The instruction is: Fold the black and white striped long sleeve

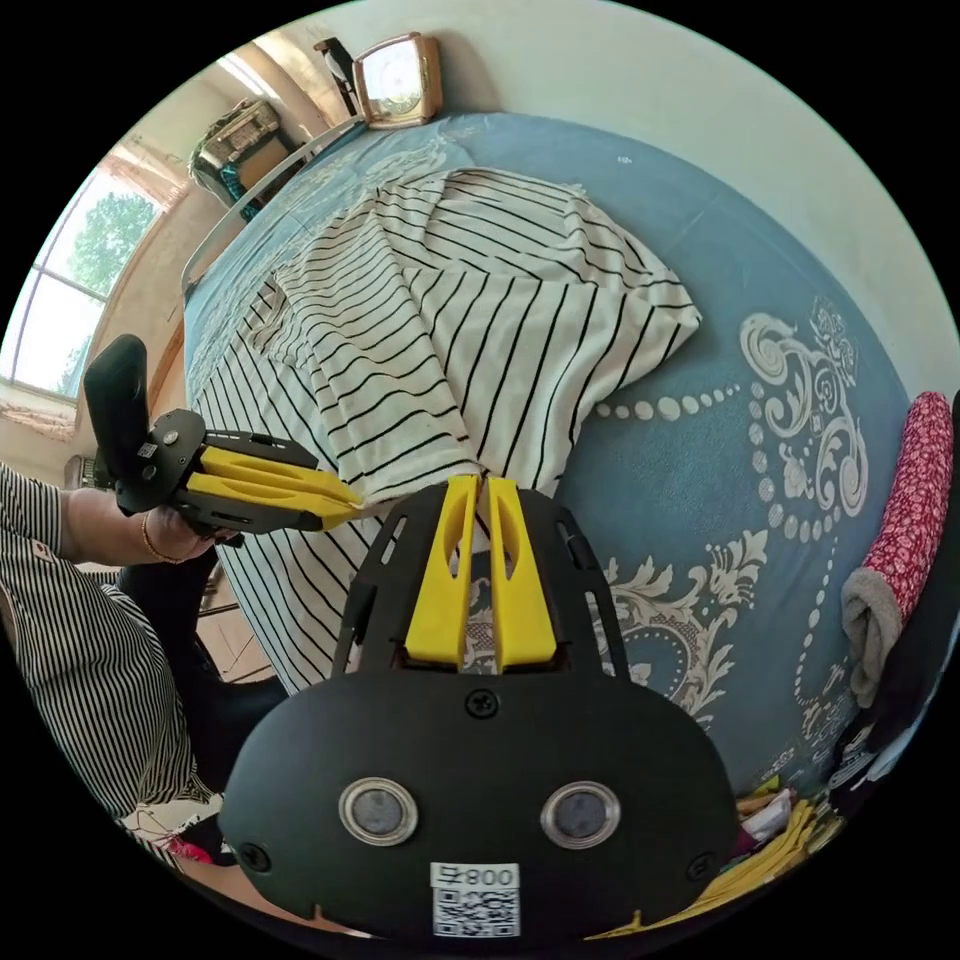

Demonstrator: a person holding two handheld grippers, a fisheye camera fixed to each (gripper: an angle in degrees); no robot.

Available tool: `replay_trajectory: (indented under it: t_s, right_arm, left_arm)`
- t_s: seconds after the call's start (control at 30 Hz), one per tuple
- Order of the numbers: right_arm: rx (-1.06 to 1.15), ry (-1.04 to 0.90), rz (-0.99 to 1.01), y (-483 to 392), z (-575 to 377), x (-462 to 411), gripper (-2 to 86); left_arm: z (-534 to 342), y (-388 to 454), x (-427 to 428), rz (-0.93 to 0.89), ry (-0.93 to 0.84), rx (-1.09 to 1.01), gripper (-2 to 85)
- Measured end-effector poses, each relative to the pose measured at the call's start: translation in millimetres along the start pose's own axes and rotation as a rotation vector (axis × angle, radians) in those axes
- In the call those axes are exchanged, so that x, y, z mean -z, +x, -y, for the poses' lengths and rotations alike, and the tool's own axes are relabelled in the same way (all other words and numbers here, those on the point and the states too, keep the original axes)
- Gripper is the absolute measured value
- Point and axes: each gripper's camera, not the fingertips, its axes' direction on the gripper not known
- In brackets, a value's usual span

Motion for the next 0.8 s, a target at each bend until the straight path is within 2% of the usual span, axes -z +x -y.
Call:
replay_trajectory:
  t_s: [0.07, 0.17, 0.27, 0.37, 0.5, 0.53, 0.63, 0.8]
  right_arm:
    - [-0.026, 0.019, -0.01, 10.1, -10.8, 6.4, 0.7]
    - [-0.075, 0.127, 0.08, 24.7, -24.5, 29.2, 0.8]
    - [-0.034, 0.198, 0.139, 17.8, -21.7, 41.6, 0.9]
    - [0.024, 0.142, 0.174, 5.5, -7.9, 27.4, 0.8]
    - [0.068, 0.015, 0.192, -6.5, -10.7, -10.5, 0.5]
    - [0.064, 0.047, 0.191, -5.8, -15.2, -9.0, 0.5]
    - [0.038, 0.066, 0.239, 5.9, -29.3, -3.5, 0.2]
    - [0.027, 0.15, 0.198, 13.6, -45.9, 22.2, 0.1]
  left_arm:
    - [-6.9, -0.2, 3.6, -0.026, 0.007, 0.004, 1.3]
    - [-16.6, 3.0, 21.1, -0.053, 0.039, -0.002, 1.5]
    - [-18.7, 5.3, 44.9, -0.04, 0.097, -0.013, 1.5]
    - [-10.3, -2.6, 63.6, 0.071, 0.146, -0.017, 1.1]
    - [-11.4, -46.1, 52.9, 0.239, 0.071, 0.102, 0.4]
    - [-13.3, -52.1, 47.1, 0.229, 0.032, 0.115, 0.4]
    - [-25.4, -56.9, 62.9, 0.138, 0.072, 0.137, 0.2]
    - [-37.3, -56.2, 127.6, 0.297, 0.177, 0.125, 0.2]
